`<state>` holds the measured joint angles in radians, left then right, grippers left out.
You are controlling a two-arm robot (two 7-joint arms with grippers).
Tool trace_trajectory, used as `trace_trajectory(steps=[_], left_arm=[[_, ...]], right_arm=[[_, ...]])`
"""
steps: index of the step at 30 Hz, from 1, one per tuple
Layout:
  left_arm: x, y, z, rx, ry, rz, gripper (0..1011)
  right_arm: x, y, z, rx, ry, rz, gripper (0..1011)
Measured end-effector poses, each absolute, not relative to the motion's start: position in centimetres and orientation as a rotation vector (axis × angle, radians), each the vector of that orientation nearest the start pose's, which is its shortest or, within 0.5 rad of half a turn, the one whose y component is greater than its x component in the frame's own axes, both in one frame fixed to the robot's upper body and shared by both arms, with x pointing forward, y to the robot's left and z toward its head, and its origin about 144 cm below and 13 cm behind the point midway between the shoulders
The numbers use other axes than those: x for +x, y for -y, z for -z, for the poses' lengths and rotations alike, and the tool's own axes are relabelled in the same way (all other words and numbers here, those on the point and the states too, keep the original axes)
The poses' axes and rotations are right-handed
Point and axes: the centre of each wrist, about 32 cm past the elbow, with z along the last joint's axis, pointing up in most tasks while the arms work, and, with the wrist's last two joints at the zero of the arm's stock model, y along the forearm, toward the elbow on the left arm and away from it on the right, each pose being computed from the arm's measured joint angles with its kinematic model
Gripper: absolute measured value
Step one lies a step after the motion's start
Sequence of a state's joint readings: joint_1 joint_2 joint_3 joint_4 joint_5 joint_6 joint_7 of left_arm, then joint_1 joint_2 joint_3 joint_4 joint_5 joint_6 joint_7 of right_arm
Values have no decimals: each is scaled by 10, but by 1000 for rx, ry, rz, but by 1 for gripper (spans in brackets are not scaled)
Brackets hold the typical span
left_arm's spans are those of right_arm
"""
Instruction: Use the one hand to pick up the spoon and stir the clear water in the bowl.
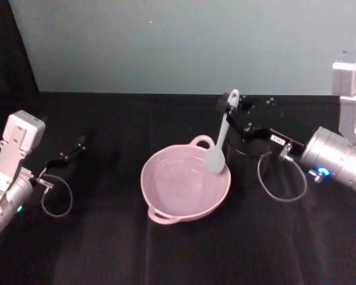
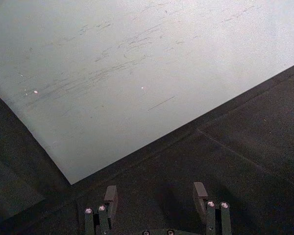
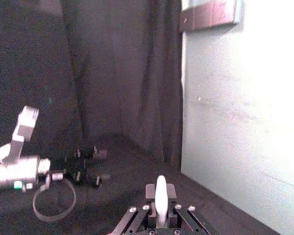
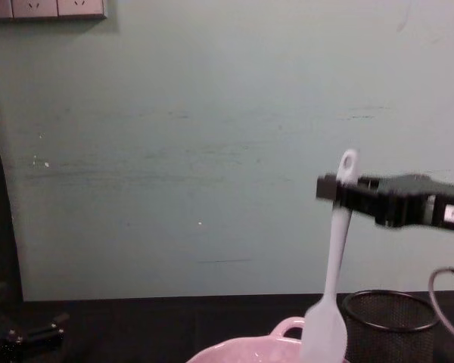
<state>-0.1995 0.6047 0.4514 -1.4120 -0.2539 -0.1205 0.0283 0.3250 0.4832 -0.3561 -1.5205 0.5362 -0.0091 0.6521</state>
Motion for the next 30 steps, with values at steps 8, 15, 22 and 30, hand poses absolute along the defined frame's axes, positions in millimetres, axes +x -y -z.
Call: trace_trajectory(steps=[8,15,22,30], left_arm=[[489,-310,-1140,304,285,-1248,1011],[489,-310,-1140,304,285,-1248,1011],[489,-310,-1140,305,285,-1248,1011],[489,-310,-1140,305,285,-1248,1011]], right_arm=[[530,282,-1244,163,19,665,119],[533,301,-1258,221,-66,697,119],[543,327,-1259,272,-170,745,119],[560,348,-1247,265,-274,774,119]])
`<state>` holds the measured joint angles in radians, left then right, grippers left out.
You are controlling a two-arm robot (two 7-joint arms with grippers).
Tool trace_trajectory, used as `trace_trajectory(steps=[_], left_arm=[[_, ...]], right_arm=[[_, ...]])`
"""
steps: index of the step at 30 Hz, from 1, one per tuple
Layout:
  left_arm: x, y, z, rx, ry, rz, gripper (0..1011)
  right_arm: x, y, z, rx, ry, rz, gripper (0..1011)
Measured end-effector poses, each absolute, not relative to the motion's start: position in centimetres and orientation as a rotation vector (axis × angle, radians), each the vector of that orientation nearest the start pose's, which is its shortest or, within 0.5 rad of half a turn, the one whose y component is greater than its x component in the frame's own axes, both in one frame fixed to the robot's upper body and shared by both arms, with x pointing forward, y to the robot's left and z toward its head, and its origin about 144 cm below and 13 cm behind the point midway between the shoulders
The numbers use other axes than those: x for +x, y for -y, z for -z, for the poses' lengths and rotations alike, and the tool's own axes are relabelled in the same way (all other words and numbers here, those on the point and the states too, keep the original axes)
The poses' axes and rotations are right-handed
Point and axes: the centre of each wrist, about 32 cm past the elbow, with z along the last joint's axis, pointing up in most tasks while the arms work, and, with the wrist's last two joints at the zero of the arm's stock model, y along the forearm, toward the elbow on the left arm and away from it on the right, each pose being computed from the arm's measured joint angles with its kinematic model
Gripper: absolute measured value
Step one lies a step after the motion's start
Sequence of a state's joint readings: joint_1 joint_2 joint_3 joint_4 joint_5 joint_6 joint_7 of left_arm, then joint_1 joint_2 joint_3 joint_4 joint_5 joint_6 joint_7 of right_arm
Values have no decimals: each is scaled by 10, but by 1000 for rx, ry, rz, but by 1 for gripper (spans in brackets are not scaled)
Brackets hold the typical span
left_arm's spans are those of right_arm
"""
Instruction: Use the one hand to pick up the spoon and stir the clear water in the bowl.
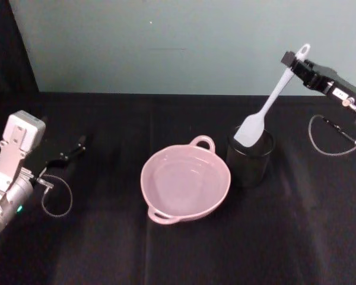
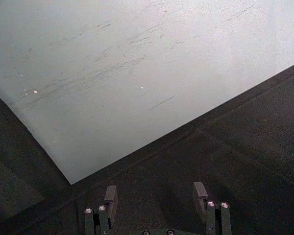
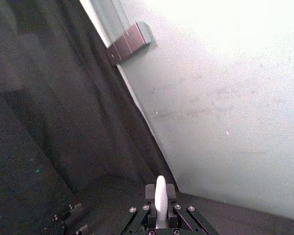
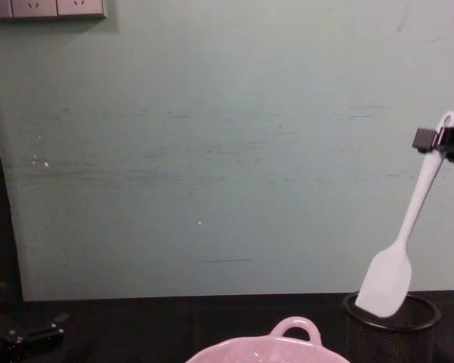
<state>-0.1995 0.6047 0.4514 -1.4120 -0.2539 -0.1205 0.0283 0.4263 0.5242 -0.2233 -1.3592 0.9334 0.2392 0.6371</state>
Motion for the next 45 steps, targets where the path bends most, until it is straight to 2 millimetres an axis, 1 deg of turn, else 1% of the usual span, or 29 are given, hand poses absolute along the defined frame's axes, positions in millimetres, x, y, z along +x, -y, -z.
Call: trace_trajectory(steps=[4,10,24,37,45], left_arm=[[489,-310,-1140,304,285,-1248,1011],[489,-310,-1140,304,285,-1248,1011],[489,-310,-1140,305,285,-1248,1011],[489,-310,-1140,304,285,-1248,1011],[489,-310,-1140,304,285,-1248,1011]], right_arm=[[568,353,-1237,245,-319,776,119],[576,354,-1223,221,-360,779,119],[583,350,-1196,191,-422,775,119],[581,345,-1186,168,-418,782,119],[581,345,-1186,168,-418,785,119]])
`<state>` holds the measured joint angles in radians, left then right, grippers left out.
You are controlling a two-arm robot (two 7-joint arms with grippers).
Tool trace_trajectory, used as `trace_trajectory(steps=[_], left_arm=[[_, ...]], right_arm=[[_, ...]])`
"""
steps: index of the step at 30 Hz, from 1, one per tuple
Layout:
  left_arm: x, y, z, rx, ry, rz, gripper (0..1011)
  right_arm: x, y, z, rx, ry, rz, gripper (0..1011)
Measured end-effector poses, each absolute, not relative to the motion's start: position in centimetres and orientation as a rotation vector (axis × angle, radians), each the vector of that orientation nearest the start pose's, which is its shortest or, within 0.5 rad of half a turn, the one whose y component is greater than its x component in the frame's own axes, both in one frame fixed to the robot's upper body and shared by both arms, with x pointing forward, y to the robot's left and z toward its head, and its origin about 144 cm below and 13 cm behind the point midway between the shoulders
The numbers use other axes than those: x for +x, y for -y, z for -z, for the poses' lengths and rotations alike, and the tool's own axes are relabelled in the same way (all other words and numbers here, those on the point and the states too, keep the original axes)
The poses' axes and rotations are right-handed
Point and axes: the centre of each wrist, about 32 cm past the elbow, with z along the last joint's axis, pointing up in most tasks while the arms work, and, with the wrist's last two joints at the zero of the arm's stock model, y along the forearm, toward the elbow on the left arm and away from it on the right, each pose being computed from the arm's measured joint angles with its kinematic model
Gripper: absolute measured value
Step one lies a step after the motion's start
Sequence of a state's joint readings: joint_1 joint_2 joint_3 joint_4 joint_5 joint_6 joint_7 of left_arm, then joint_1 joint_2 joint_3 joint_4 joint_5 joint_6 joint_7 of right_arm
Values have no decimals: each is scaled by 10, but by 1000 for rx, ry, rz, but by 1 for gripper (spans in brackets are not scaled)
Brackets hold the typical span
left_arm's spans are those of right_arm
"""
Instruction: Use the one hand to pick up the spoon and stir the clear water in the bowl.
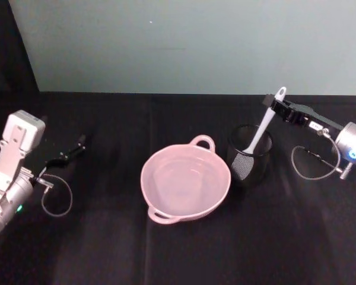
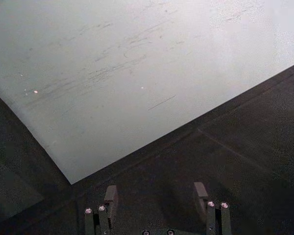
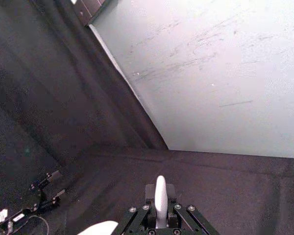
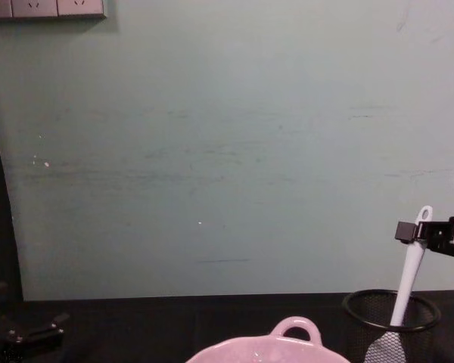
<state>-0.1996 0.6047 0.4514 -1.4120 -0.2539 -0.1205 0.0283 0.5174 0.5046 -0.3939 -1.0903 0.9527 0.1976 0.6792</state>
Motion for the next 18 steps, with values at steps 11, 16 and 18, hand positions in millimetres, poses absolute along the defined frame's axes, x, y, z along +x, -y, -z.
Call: trace_trajectory(steps=[11,16,18], left_arm=[[489,-310,-1140,304,285,-1248,1011],[489,-310,-1140,304,285,-1248,1011],[489,-310,-1140,304,285,-1248,1011]], right_arm=[[581,345,-1187,168,-417,786,392],[581,345,-1187,168,-417,786,575],[581,345,-1187,168,-417,786,613]])
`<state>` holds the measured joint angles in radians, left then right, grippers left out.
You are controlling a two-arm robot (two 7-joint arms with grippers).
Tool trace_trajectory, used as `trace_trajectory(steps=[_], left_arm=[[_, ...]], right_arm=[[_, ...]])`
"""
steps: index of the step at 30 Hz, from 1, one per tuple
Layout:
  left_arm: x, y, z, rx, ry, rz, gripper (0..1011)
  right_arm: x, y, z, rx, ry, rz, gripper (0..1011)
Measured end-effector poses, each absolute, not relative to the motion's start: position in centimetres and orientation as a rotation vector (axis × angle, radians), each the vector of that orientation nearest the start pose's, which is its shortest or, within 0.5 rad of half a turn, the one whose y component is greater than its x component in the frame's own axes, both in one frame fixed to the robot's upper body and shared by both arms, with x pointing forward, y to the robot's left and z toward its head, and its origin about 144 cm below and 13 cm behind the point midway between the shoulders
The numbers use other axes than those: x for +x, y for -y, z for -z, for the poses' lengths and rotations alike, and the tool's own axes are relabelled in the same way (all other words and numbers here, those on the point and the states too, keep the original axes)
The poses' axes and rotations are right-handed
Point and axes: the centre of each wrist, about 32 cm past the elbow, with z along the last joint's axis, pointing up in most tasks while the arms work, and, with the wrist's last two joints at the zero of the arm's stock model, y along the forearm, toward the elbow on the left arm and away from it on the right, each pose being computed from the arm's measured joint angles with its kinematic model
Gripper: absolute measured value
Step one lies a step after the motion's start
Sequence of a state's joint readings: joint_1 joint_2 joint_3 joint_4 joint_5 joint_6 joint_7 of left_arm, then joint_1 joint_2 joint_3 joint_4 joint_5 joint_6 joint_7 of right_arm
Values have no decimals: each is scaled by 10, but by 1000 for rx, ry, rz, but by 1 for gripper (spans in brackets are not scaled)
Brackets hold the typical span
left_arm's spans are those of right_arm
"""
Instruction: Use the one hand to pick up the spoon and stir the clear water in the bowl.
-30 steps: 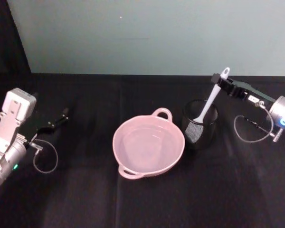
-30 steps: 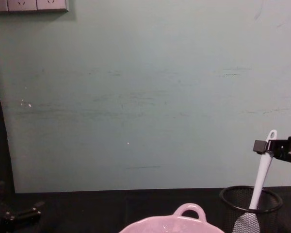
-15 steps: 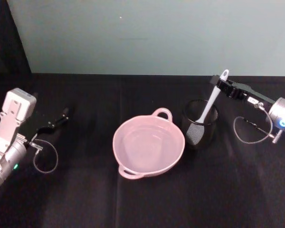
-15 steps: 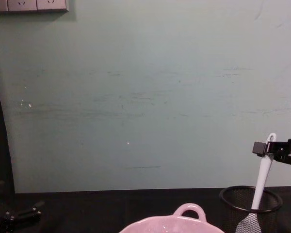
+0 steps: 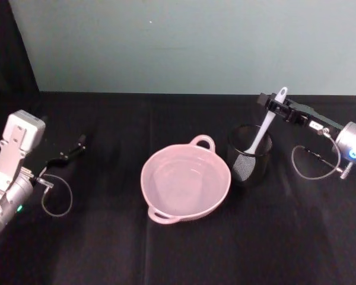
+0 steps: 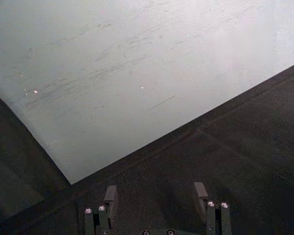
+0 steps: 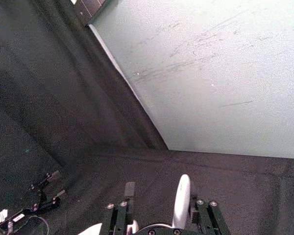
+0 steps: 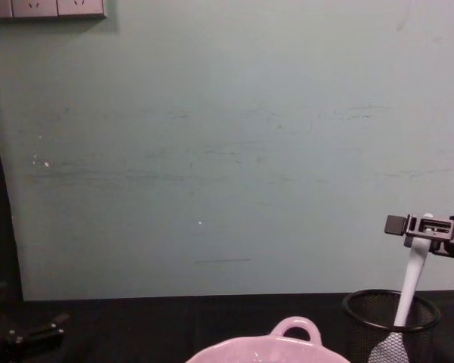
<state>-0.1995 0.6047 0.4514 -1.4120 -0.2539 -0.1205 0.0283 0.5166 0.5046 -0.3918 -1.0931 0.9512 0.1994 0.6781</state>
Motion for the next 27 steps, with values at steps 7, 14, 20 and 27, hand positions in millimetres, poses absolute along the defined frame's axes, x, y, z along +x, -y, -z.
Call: trace_trajectory(steps=[7,14,20,27], left_arm=[[489,-310,-1140,304,285,-1248,1011],[489,-310,-1140,304,285,-1248,1011],[489,-310,-1140,304,285,-1248,1011],[489,-310,-1140,304,285,-1248,1011]], right_arm=[[581,345,-1187,168,-418,785,823],[581,345,-1187,167,-417,785,1002],[579,343,-1186,89,-322,826,1002],[574,342,-1186,-2,-213,901,1002]])
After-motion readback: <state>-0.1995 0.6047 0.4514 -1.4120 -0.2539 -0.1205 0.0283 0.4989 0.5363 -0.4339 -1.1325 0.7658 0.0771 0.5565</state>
